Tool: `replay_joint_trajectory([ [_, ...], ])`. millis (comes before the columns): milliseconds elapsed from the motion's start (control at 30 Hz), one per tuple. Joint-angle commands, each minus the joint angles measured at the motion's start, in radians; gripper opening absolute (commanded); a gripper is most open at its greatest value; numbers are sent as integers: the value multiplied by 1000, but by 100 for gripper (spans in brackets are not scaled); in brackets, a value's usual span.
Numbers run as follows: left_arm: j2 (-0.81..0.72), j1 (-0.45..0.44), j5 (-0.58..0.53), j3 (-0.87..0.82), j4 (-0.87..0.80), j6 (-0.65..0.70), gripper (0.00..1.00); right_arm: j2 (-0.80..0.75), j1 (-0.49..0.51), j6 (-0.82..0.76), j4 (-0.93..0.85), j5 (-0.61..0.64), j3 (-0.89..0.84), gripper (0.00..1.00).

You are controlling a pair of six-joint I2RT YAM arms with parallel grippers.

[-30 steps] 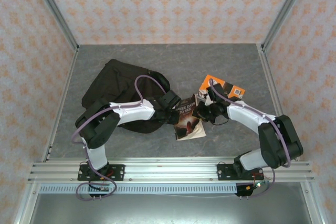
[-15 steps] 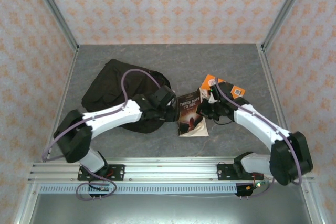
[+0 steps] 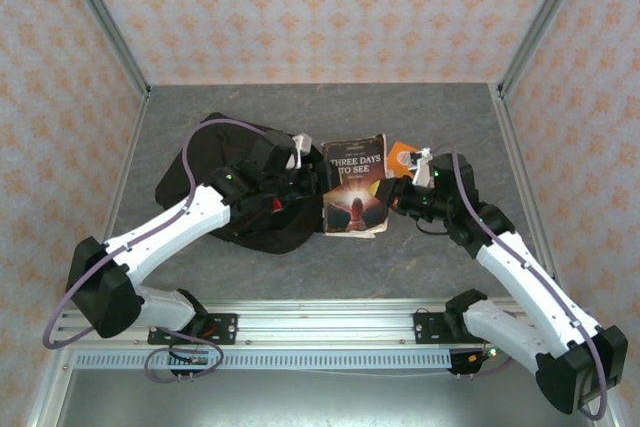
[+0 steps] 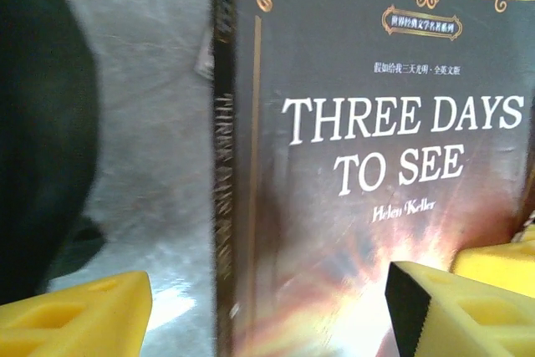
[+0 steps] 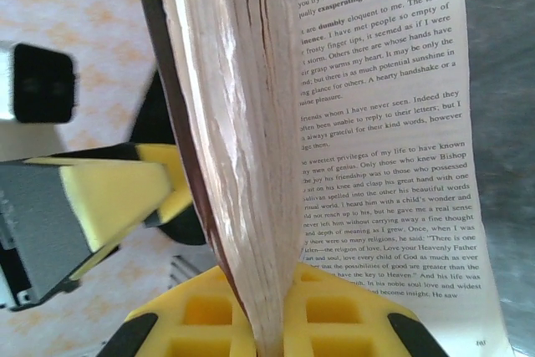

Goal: Pack the student bag
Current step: Pass the book.

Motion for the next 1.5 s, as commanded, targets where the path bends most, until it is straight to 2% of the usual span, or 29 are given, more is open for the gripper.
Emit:
replay_joint_trajectory([
  [0,5,6,120,0,159,-77,75,-47,-2,53,163,-112,12,0],
  [200,-33,22,180,-50,258,-112,74,-89,-2,114,264,-182,-3,0],
  [267,-51,25,205,-78,323,-137,70,-96,-3,127,284,-195,-4,0],
  [333,-61,26,227,-93,373,-161,62,-95,-3,131,288,-201,-4,0],
  [433,-78,26,247,-99,439,-192,41,-90,-2,115,256,-174,1,0],
  [533,-100,26,241,-96,463,-200,19,-75,-2,75,168,-106,34,14],
  [633,-126,26,191,-76,405,-160,0,-72,-2,-11,-4,75,90,43],
  [700,-150,28,115,-64,348,-132,0,-79,-2,-23,-78,216,113,58],
  [767,-182,29,21,-70,351,-132,0,-91,-3,19,-74,280,107,76],
  [867,-213,29,-155,-98,422,-187,0,-98,-1,184,109,239,14,97],
  [900,-219,29,-215,-117,464,-222,0,-94,-1,236,181,221,-17,100],
  [1067,-193,24,-503,-233,740,-463,0,-44,30,472,556,213,-124,99],
  [1167,-151,-9,-609,-238,817,-561,0,-6,79,533,660,272,-105,99],
  [1267,-124,-56,-668,-218,854,-564,0,44,157,526,717,306,-65,99],
  [1467,-105,-100,-659,-272,937,-600,0,140,264,538,919,404,-139,99],
])
